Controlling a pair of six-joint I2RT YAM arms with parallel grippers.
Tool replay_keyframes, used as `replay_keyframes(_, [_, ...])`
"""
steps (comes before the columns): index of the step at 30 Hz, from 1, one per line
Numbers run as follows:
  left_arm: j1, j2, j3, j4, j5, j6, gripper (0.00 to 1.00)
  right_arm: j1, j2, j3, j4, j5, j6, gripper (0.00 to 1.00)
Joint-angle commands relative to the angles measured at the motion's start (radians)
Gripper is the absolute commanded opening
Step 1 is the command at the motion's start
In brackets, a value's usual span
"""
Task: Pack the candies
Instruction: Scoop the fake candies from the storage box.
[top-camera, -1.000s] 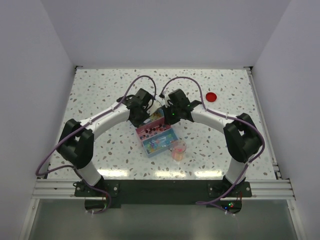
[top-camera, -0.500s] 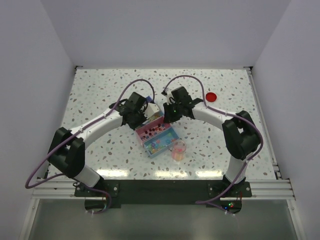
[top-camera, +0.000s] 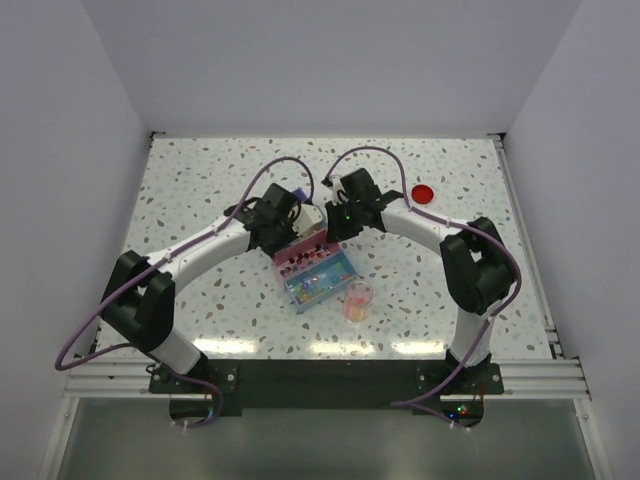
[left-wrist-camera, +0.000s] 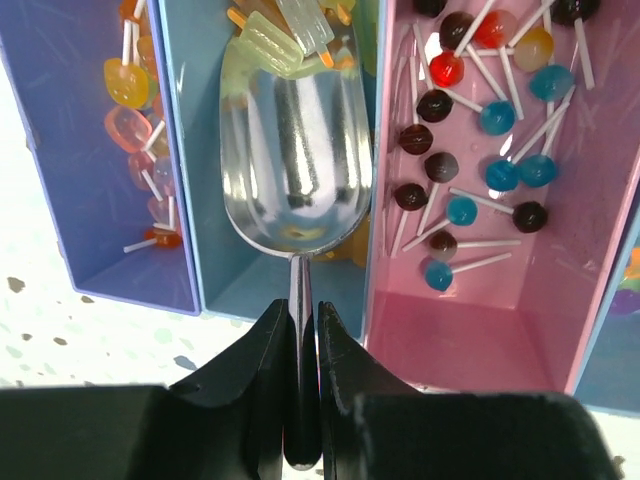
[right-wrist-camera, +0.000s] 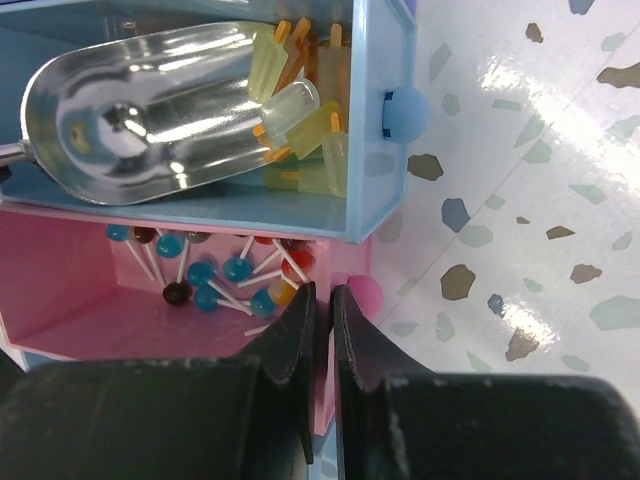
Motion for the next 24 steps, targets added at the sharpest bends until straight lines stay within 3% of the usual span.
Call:
replay_keyframes(1, [-0.050, 0.089, 0.043, 0.208, 0.333, -0.113, 0.00, 0.045, 0.082, 0.013, 0.047, -0.106, 0.042, 0.00])
replay_keyframes(9, [0.088, 0.066, -0.005, 0.240, 0.423, -0.294, 0.00, 0.036, 0.096, -0.002, 0.024, -0.075, 0.018, 0.00])
replay_keyframes(16, [0.197, 0.019, -0.026, 0.170, 0.428, -0.262, 0.00, 0.014, 0.090, -0.009, 0.003, -0.029, -0.021, 0.00])
replay_keyframes(24, [0.226, -0.041, -0.042, 0.108, 0.382, -0.145, 0.00, 0.010, 0.090, 0.008, -0.030, 0.018, -0.065, 0.00])
